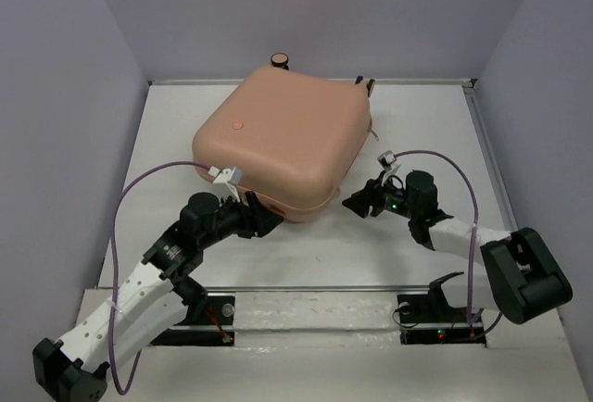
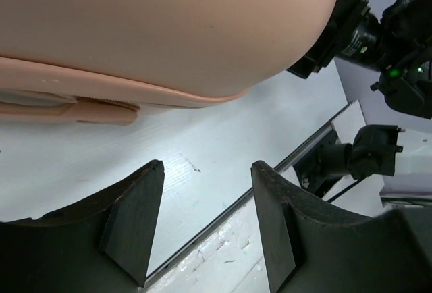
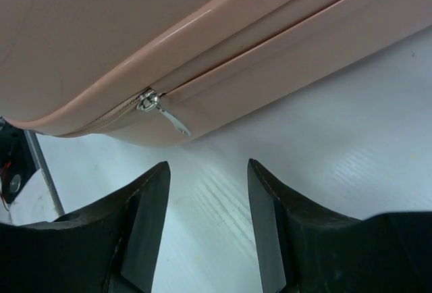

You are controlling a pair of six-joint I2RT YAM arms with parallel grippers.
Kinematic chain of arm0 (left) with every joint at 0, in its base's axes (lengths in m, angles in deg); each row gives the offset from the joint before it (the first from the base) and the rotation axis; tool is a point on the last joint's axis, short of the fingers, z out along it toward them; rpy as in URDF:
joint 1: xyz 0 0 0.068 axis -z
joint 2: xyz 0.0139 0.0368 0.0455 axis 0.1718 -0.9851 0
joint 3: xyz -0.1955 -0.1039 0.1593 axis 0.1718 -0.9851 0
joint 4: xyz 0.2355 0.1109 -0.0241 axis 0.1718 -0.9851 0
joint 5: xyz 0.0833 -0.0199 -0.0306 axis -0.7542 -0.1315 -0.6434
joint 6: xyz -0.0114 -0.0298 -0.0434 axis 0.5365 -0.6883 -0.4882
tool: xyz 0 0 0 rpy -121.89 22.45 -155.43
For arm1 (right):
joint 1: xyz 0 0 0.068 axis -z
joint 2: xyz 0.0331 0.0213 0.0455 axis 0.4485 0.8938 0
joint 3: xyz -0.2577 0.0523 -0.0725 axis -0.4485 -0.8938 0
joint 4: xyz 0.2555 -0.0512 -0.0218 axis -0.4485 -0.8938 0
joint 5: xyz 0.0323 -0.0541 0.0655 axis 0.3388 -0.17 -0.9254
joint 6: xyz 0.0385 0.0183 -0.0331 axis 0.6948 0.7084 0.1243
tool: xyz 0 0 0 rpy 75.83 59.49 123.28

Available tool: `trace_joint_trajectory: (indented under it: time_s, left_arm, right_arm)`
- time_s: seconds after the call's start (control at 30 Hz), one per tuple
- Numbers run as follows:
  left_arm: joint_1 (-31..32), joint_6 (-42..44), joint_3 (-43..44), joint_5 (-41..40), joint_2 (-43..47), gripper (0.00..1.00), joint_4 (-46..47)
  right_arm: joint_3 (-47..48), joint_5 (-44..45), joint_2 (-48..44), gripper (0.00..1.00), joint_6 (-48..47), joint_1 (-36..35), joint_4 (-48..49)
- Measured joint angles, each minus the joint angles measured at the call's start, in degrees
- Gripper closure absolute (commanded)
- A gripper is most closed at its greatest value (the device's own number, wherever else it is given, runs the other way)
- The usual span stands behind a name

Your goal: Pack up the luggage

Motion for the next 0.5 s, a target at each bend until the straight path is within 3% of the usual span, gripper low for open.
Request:
trace_joint_trajectory:
  time_s: [0.23,0.5]
  left_arm:
    - [3.23,0.02,0.00,-2.29,-4.31,0.34,1.95]
    - [3.30,0.04,0.00,-3.39,-8.22,0.34,3.89]
  right_arm:
    - [0.96,-1.55,7.37,0.42,-2.62,0.00,9.09]
    - [4.55,-8.07,11.72,0.42,-3.82,0.00,12.85]
